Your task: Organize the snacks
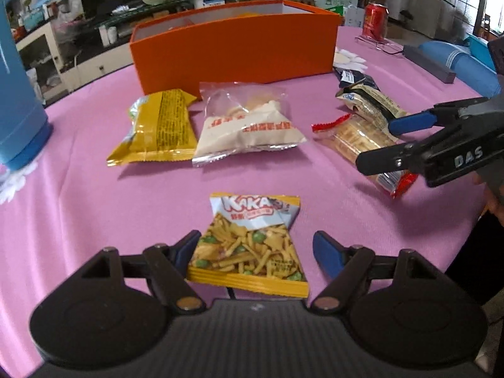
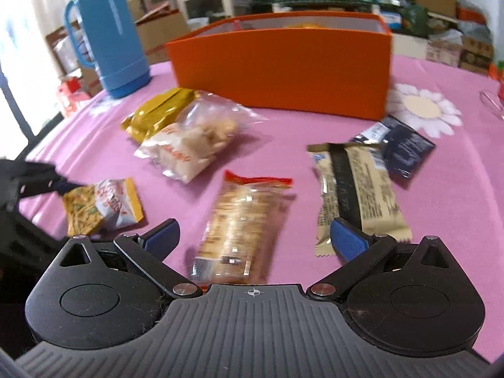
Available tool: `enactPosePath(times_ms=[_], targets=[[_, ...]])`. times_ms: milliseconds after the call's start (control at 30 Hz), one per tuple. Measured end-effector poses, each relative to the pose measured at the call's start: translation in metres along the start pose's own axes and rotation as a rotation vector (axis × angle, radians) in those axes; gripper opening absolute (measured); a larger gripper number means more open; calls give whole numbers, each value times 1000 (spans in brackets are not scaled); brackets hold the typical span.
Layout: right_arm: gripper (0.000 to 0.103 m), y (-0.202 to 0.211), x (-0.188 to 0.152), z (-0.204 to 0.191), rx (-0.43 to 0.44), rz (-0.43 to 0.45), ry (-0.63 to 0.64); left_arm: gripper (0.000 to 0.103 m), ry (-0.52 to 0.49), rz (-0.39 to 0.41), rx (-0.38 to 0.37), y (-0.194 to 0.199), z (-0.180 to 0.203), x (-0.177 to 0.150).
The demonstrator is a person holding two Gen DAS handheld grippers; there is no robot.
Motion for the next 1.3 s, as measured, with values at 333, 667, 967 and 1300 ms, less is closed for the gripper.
enactPosePath(times_ms=[333, 667, 967, 1300], targets=[[52, -8, 4, -25, -31, -14, 143, 67, 123, 14, 52, -6, -16, 13], [10, 23, -1, -12, 6, 29, 87, 51, 263, 63, 93, 20, -15, 11], [10, 65, 51, 8, -23, 184, 39, 51, 280, 168, 54, 39, -8, 86], [10, 21, 185, 87, -119, 307, 39, 51, 327, 286, 41, -17, -7, 232]])
Point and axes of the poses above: each gripper's, at about its wrist camera, not at the fingertips, and y roughly against the way its jaws point, z to its right, x to its top, the point moved 9 cm from there along -y, roughly the way its jaws point, and after that the axes turned 14 degrees about y, right-handed, at the moved point
